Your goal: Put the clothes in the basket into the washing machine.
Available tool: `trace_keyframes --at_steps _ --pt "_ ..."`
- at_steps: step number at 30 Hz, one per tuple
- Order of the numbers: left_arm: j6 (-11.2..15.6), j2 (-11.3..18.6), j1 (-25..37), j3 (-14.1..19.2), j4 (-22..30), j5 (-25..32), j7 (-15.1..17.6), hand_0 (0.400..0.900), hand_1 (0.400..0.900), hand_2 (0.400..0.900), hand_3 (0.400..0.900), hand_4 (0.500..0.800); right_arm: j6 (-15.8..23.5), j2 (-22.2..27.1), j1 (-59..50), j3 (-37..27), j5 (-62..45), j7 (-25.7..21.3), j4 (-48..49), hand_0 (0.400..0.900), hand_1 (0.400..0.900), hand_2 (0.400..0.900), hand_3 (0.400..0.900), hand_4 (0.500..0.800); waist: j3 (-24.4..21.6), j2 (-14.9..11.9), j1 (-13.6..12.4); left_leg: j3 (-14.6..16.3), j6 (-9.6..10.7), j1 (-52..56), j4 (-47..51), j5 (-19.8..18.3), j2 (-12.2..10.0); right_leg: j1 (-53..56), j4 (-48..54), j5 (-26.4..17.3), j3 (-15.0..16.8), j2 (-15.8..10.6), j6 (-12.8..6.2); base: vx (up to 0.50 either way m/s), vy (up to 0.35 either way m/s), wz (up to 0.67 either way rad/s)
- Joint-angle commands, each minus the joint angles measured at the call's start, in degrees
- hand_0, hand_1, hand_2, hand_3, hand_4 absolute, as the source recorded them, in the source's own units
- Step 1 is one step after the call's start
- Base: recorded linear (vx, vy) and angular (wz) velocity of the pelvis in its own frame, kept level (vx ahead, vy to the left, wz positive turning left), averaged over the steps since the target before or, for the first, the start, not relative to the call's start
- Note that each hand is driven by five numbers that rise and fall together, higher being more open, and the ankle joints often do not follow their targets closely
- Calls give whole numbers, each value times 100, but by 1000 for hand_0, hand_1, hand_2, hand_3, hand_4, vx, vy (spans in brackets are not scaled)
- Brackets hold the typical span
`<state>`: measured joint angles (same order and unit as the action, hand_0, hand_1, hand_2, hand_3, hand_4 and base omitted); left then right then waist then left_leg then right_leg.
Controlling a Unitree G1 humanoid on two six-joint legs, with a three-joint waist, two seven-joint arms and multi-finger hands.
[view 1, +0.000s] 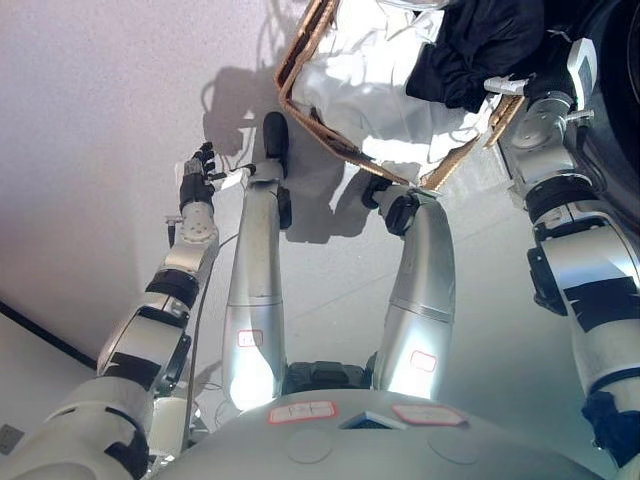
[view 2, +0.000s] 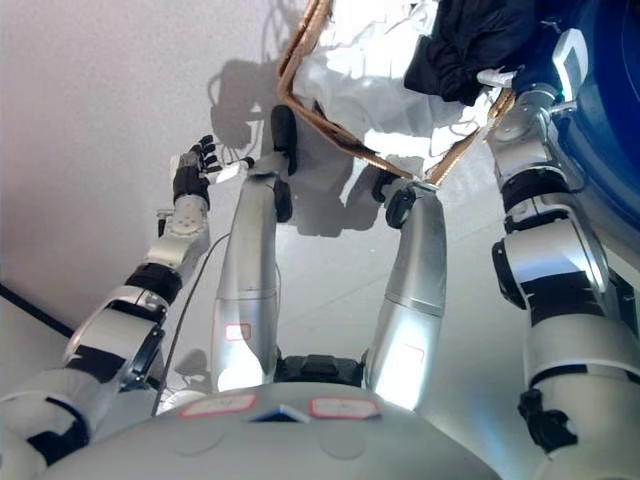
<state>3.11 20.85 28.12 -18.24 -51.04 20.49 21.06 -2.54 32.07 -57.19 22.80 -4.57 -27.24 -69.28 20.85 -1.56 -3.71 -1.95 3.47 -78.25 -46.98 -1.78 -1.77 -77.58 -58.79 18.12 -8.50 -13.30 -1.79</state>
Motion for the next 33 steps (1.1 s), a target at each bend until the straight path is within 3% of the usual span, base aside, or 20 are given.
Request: trace_keyframes --at_steps 1,9,10,11,12,13,15,24,33 --pt "83 -128 -504 -53 -412 115 203 900 900 900 900 800 435 59 -30 238 -386 122 246 900 900 900 900 800 -457 104 -146 188 -125 -100 -731 -1067 279 -9 134 -284 -213 178 -61 21 -11 10" --pt "102 -231 -547 -121 -600 133 113 900 900 900 900 800 778 -253 -90 194 -943 303 775 900 900 900 900 800 -579 46 -160 96 -138 -169 -706 -1019 365 -34 135 -227 -224 203 -19 9 -3 3" --pt "101 -238 -528 -118 -652 143 104 900 900 900 900 800 790 -292 -107 194 -965 294 787 865 865 865 865 779 -595 38 -161 89 -133 -161 -696 -1012 366 -26 144 -222 -219 211 -17 0 -2 3" --pt "100 -230 -501 -117 -683 139 102 900 900 900 900 800 826 -357 -107 187 -989 279 791 788 788 788 788 733 -615 37 -161 73 -126 -158 -698 -1002 374 -27 145 -218 -218 215 -18 0 0 0" --pt "101 -218 -476 -124 -709 135 105 900 900 900 900 800 827 -388 -121 192 -971 278 772 643 643 643 643 646 -630 32 -160 68 -123 -164 -697 -994 377 -29 148 -224 -222 225 -15 0 0 0" --pt "107 -208 -449 -133 -723 134 106 900 900 900 900 800 820 -406 -147 204 -954 263 758 582 582 582 582 609 -648 25 -157 71 -117 -160 -672 -981 377 -30 162 -225 -224 235 -11 0 0 0" --pt "106 -201 -406 -130 -742 138 115 900 900 900 900 800 807 -438 -187 221 -932 223 725 400 400 400 400 500 -663 18 -152 64 -114 -162 -642 -966 385 -27 190 -246 -224 244 -7 0 0 0" --pt "72 -239 -468 -86 -923 99 112 900 900 900 900 800 749 -484 -163 122 -868 131 482 400 400 400 400 500 -740 42 -117 65 -132 -162 -573 -902 357 -31 235 -333 -161 302 -14 -14 6 -4" --pt "13 -245 -545 50 -1185 -69 13 900 900 900 900 800 817 -463 231 -387 -1226 16 483 400 400 400 400 500 -725 152 0 196 -126 678 266 -618 182 682 997 -652 -6 522 -64 -20 -2 -15"
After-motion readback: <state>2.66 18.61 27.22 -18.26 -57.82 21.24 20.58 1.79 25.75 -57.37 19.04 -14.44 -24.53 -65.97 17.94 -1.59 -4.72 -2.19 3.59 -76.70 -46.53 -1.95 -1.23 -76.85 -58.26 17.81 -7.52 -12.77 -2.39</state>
